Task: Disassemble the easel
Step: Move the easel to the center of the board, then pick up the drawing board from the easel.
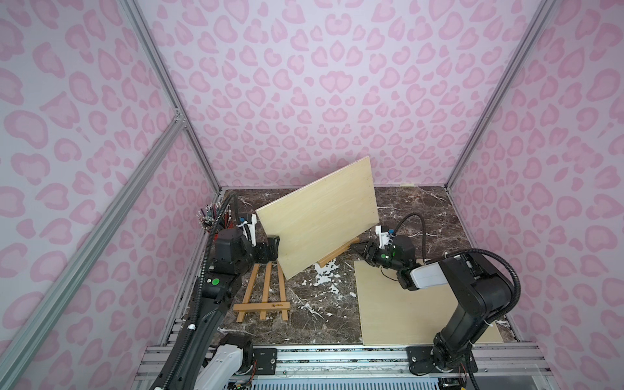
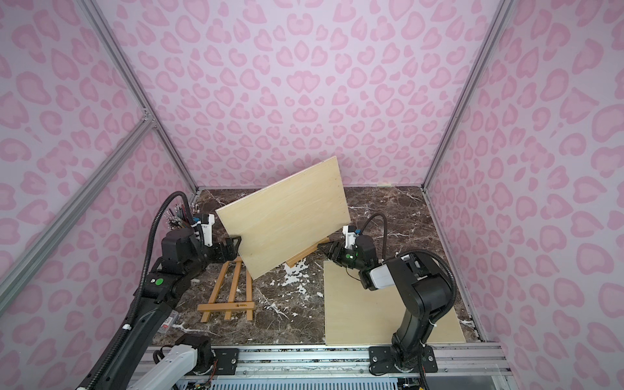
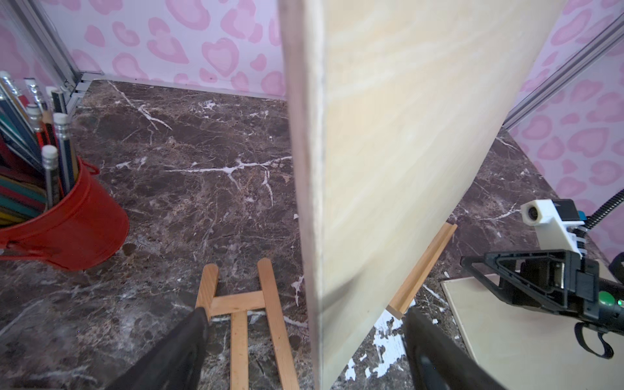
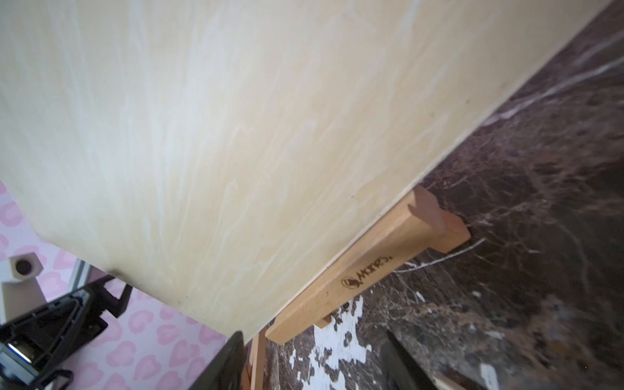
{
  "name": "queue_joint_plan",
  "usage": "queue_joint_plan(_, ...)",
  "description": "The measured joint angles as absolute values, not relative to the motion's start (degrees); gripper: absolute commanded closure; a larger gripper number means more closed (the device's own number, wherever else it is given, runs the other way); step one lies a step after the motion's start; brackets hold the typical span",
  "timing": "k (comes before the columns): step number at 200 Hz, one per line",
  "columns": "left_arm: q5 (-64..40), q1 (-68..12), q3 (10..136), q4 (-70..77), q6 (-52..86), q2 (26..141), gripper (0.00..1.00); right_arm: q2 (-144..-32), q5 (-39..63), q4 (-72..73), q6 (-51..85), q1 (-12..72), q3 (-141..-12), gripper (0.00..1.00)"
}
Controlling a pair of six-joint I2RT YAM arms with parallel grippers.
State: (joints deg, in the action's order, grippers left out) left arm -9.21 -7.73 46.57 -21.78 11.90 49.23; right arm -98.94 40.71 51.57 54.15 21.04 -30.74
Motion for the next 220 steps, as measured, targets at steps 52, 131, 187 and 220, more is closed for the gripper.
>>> queue_joint_plan(52,-21.17,-2.28,46.96,-16.21,10.83,53.06,0.22,-95.55,44.12,43.00,39.40,17.82,-33.43,0.33)
queue_joint_plan(131,-28.62,-1.13,42.00,-6.00,10.57,54.15,0.34,-99.26,50.61,43.48,32.25,12.88,-35.62,0.32)
queue_joint_plan(187,-31.40,-0.97,38.48,1.78,12.01,54.61,0.38,-101.34,53.01,48.40,33.65,12.60,-35.59,0.32)
queue_joint_plan(220,-32.82,-0.95,35.07,5.80,13.50,53.89,0.38,-101.47,53.89,49.06,33.91,12.60,-35.59,0.32)
